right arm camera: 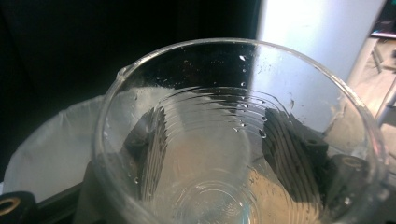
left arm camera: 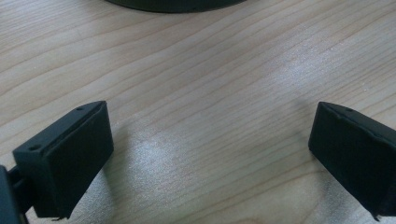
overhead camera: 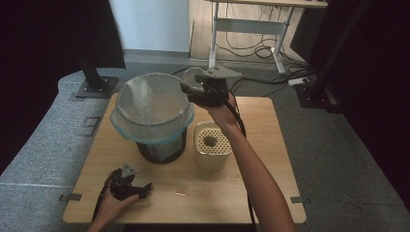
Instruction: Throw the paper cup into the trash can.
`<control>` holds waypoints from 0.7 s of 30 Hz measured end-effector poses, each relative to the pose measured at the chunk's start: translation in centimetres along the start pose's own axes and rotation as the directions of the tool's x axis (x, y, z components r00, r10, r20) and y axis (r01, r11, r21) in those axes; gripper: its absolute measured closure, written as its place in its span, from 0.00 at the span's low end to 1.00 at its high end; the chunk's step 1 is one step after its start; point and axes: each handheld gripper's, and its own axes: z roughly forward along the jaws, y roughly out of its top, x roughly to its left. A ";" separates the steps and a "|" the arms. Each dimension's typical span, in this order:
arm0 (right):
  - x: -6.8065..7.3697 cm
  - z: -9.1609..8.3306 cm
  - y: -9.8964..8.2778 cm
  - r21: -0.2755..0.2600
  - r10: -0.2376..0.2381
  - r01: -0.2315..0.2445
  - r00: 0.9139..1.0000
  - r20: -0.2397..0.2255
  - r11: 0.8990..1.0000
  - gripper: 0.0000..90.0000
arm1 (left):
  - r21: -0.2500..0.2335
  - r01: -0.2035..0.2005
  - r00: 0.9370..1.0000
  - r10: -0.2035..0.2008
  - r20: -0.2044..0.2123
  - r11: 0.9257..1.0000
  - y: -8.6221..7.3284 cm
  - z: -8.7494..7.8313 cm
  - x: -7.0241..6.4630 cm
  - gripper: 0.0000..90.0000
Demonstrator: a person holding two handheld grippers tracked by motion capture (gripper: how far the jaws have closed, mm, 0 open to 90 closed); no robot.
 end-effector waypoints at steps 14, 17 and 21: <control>3.0 9.0 2.1 0.105 0.081 -0.073 0.994 -0.080 0.992 0.15 | -0.001 -0.021 1.000 0.021 0.020 1.000 -0.1 -0.1 -0.2 0.00; 3.1 8.9 1.5 0.095 0.079 -0.072 0.994 -0.075 0.993 0.15 | 0.000 -0.022 1.000 0.022 0.021 1.000 -0.1 -0.1 -0.2 0.00; 2.8 7.2 0.9 0.060 0.061 -0.057 0.996 -0.059 0.997 0.18 | -0.001 -0.022 1.000 0.022 0.021 1.000 -0.1 -0.1 -0.2 0.00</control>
